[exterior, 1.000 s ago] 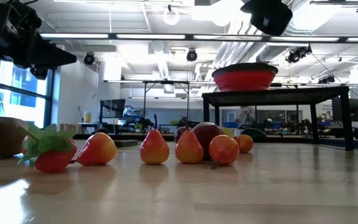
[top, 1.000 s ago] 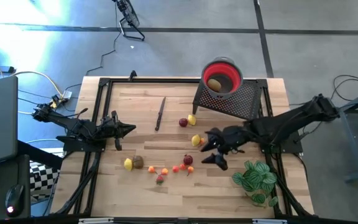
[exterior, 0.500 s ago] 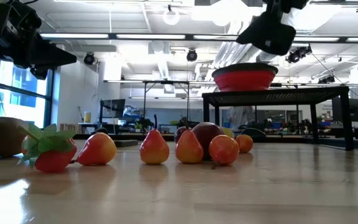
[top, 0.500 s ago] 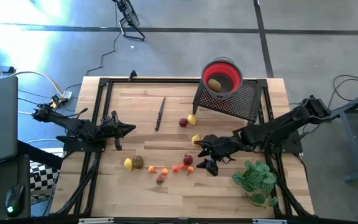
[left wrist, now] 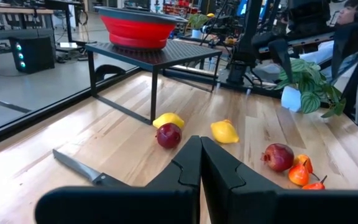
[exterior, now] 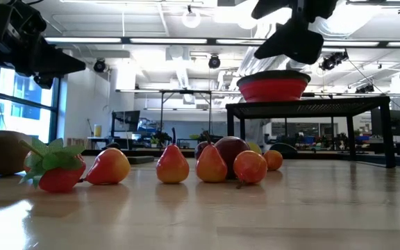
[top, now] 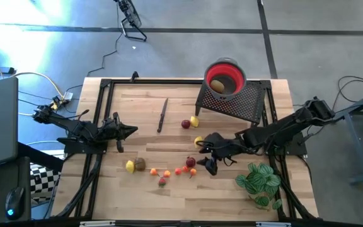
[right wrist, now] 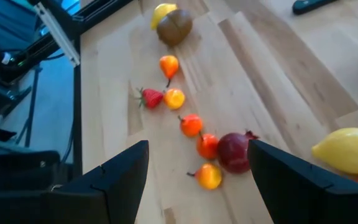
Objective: Pick & Place Fruit
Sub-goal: Put the orange pear into the red strainer bowl on the shelf
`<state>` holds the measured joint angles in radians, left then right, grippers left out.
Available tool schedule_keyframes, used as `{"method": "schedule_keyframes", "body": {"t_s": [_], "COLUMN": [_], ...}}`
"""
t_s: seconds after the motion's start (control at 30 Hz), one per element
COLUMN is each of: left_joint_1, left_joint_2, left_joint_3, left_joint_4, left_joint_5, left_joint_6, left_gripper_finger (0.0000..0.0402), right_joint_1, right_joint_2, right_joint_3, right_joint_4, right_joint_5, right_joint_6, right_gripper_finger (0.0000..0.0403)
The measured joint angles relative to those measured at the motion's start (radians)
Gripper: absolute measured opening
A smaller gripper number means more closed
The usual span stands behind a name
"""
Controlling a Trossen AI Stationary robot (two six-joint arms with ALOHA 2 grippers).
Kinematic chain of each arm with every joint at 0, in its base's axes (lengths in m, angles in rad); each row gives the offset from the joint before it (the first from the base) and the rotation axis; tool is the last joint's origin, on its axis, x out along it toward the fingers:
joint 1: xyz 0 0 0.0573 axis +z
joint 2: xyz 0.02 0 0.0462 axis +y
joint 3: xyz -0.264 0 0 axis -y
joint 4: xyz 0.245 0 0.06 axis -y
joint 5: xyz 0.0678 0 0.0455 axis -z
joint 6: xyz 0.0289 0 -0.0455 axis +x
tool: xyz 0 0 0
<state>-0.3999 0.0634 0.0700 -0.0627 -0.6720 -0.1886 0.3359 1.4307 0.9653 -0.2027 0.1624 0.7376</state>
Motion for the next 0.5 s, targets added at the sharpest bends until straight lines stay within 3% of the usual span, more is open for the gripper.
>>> {"method": "schedule_keyframes", "body": {"t_s": [0.5], "left_joint_1": [0.000], "left_joint_2": [0.000], "left_joint_3": [0.002], "left_joint_4": [-0.032], "left_joint_5": [0.039], "left_joint_6": [0.008], "left_gripper_finger": [0.0000], "right_joint_1": [0.000], "right_joint_2": [0.000], "right_joint_3": [0.000], "right_joint_4": [0.013], "right_joint_5": [0.030], "right_joint_6": [-0.006], "right_gripper_finger": [0.0265]}}
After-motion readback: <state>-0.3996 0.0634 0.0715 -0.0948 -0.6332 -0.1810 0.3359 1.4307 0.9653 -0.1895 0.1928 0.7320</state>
